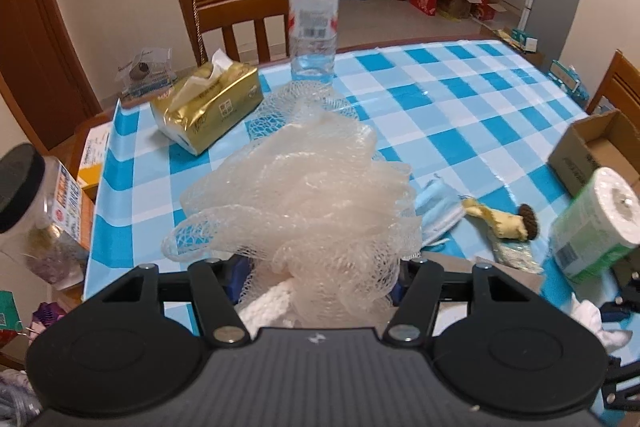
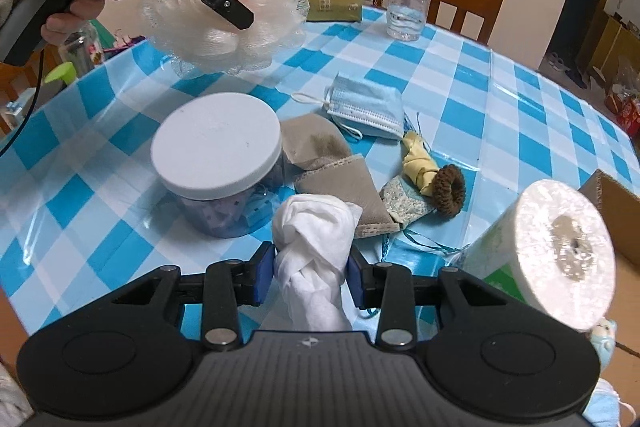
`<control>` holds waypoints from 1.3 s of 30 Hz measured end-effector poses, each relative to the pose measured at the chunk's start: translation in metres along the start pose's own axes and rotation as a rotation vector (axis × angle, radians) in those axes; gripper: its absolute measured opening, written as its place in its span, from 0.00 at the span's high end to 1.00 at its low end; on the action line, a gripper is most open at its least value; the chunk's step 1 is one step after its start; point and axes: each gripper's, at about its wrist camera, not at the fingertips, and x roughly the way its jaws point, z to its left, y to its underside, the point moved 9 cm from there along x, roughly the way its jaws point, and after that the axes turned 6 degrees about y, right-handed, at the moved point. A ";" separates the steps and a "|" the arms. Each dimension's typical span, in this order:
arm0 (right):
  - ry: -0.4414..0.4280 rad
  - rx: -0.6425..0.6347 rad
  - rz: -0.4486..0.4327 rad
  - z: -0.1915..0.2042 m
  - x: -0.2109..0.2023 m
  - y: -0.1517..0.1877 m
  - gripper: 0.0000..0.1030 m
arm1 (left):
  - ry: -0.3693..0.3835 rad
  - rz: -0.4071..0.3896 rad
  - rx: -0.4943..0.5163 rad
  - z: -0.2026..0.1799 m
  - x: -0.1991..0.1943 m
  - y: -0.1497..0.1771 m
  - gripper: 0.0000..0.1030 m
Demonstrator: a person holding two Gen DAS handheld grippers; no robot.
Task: Organize soft objects
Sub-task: 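Carry the puff and cloth into the cardboard box and open both tools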
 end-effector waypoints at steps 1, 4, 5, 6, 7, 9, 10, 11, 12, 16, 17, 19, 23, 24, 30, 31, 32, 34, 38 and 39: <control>-0.002 -0.005 -0.003 0.000 -0.005 0.000 0.59 | 0.002 -0.002 0.006 -0.003 -0.006 0.000 0.42; -0.016 -0.009 -0.007 -0.001 -0.021 0.003 0.59 | 0.012 -0.012 0.026 -0.015 -0.023 -0.001 0.42; -0.018 -0.011 -0.009 -0.002 -0.026 0.004 0.59 | 0.014 -0.014 0.034 -0.020 -0.028 -0.001 0.42; -0.020 -0.011 -0.011 -0.003 -0.032 0.006 0.59 | 0.016 -0.017 0.040 -0.024 -0.034 -0.001 0.42; -0.020 -0.011 -0.014 -0.005 -0.038 0.008 0.59 | 0.020 -0.019 0.050 -0.030 -0.040 -0.001 0.42; -0.023 -0.009 -0.016 -0.009 -0.048 0.012 0.59 | 0.028 -0.020 0.061 -0.042 -0.048 0.000 0.42; -0.025 -0.007 -0.016 -0.012 -0.053 0.015 0.59 | 0.035 -0.020 0.065 -0.048 -0.053 0.000 0.42; -0.025 -0.005 -0.017 -0.015 -0.058 0.018 0.59 | 0.046 -0.021 0.072 -0.056 -0.057 0.001 0.42; -0.023 -0.004 -0.018 -0.018 -0.063 0.022 0.59 | 0.054 -0.020 0.075 -0.063 -0.060 0.002 0.42; -0.008 -0.001 -0.020 -0.035 -0.082 0.038 0.59 | 0.089 -0.022 0.090 -0.098 -0.071 0.003 0.42; -0.002 0.001 -0.018 -0.042 -0.087 0.042 0.59 | 0.096 -0.023 0.096 -0.106 -0.073 0.003 0.42; 0.009 0.007 -0.018 -0.054 -0.094 0.050 0.59 | 0.110 -0.026 0.112 -0.125 -0.075 0.001 0.42; 0.034 0.023 -0.024 -0.080 -0.108 0.063 0.59 | 0.140 -0.033 0.144 -0.164 -0.076 -0.006 0.42; 0.039 0.026 -0.027 -0.087 -0.112 0.066 0.59 | 0.148 -0.035 0.152 -0.174 -0.076 -0.008 0.42; 0.071 0.040 -0.053 -0.130 -0.129 0.079 0.59 | 0.197 -0.040 0.212 -0.236 -0.068 -0.021 0.41; 0.073 0.041 -0.057 -0.137 -0.130 0.081 0.59 | 0.203 -0.042 0.218 -0.246 -0.066 -0.024 0.41; 0.076 0.040 -0.061 -0.144 -0.132 0.083 0.59 | 0.207 -0.041 0.222 -0.254 -0.064 -0.027 0.42; 0.087 0.038 -0.065 -0.157 -0.134 0.087 0.59 | 0.214 -0.041 0.232 -0.271 -0.059 -0.031 0.42; 0.110 0.038 -0.069 -0.185 -0.134 0.093 0.59 | 0.234 -0.044 0.253 -0.300 -0.049 -0.041 0.41; 0.116 0.039 -0.070 -0.191 -0.134 0.094 0.59 | 0.238 -0.046 0.259 -0.306 -0.046 -0.043 0.41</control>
